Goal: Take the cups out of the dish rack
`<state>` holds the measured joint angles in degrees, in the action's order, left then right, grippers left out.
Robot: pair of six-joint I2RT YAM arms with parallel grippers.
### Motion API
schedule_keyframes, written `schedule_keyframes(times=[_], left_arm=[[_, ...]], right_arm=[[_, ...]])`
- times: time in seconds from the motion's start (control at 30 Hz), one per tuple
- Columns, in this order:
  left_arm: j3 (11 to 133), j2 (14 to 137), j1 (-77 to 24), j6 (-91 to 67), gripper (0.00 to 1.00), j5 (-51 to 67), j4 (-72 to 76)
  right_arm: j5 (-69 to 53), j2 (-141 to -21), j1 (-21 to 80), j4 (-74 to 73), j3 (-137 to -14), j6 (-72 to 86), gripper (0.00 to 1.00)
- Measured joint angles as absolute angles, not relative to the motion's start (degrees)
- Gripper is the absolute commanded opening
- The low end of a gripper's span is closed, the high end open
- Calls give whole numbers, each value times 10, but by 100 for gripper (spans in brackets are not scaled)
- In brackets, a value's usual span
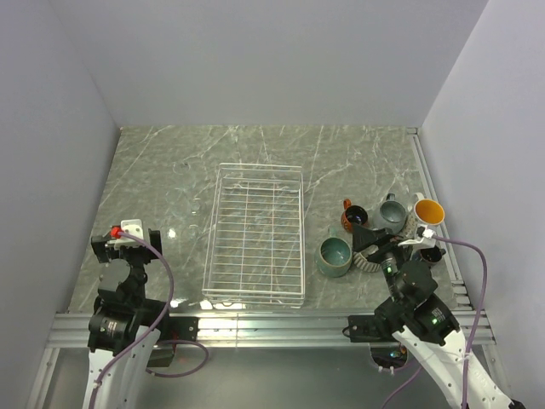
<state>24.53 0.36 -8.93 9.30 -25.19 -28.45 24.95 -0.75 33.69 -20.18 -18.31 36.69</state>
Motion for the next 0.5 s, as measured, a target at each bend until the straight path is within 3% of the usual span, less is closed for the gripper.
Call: schedule_keyframes(times=[0.5], left_arm=[[238,4,-89,93,99,-242,-281]], right_arm=[[261,-18,337,-211,-185,377,93]])
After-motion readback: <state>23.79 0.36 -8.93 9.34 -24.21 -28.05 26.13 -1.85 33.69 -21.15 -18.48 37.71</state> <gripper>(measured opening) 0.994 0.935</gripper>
